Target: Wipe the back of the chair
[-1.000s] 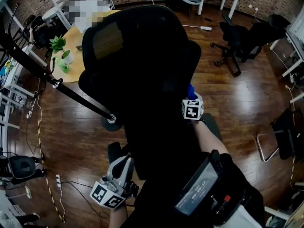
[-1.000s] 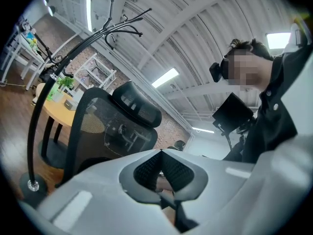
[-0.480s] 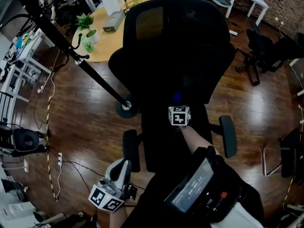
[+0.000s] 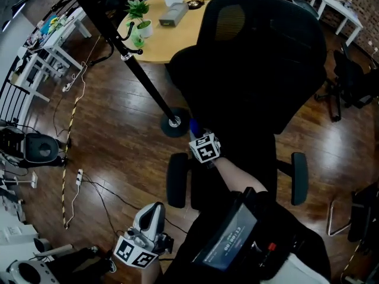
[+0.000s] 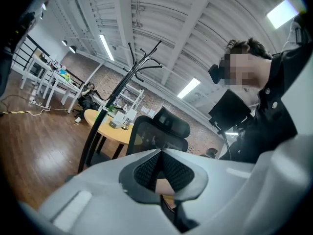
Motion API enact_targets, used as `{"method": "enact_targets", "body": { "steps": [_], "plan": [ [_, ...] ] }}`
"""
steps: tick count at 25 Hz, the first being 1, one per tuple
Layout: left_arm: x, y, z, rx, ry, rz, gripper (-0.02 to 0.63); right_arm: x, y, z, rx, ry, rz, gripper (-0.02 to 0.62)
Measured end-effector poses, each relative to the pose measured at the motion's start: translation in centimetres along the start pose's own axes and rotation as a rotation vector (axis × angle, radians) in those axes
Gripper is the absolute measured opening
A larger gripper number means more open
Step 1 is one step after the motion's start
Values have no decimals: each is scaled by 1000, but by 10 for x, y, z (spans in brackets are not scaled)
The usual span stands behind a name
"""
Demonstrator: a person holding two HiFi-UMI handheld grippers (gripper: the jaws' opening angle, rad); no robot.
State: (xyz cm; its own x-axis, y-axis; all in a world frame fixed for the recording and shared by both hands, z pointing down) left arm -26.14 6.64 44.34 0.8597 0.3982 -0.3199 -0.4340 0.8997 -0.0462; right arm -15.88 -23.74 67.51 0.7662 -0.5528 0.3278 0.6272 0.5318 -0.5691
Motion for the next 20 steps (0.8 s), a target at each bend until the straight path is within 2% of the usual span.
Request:
{"method": "enact_targets", "body": {
  "steps": [3, 5, 10, 15, 20],
  "plan": [
    [0, 3, 5, -5, 11, -22, 3, -37, -7, 10, -38, 117, -160, 35],
    [4, 0, 6, -11, 8, -21, 4, -36, -11, 21, -63, 127, -159, 35],
    [12, -17, 13, -36, 8, 18, 3, 45, -7, 32, -77, 11, 97, 35],
    [16, -51, 29, -91, 28, 111, 3, 126, 30, 40, -78, -52, 252, 35],
    [28, -91, 30, -126, 24, 252, 3, 195, 87, 47, -35, -161, 409, 35]
  ]
}}
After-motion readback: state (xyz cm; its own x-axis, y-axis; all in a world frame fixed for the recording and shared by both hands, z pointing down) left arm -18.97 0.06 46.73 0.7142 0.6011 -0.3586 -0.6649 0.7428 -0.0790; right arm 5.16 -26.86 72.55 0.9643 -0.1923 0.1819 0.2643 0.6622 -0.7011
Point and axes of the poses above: the fingertips, and each gripper's own axes: y backward along the fingers, x to its right, z out of its underside, the point moved 7 cm from there along y, backward along the fingers, and after that the axes turned 13 degrees about -y, right-handed, at the moved point
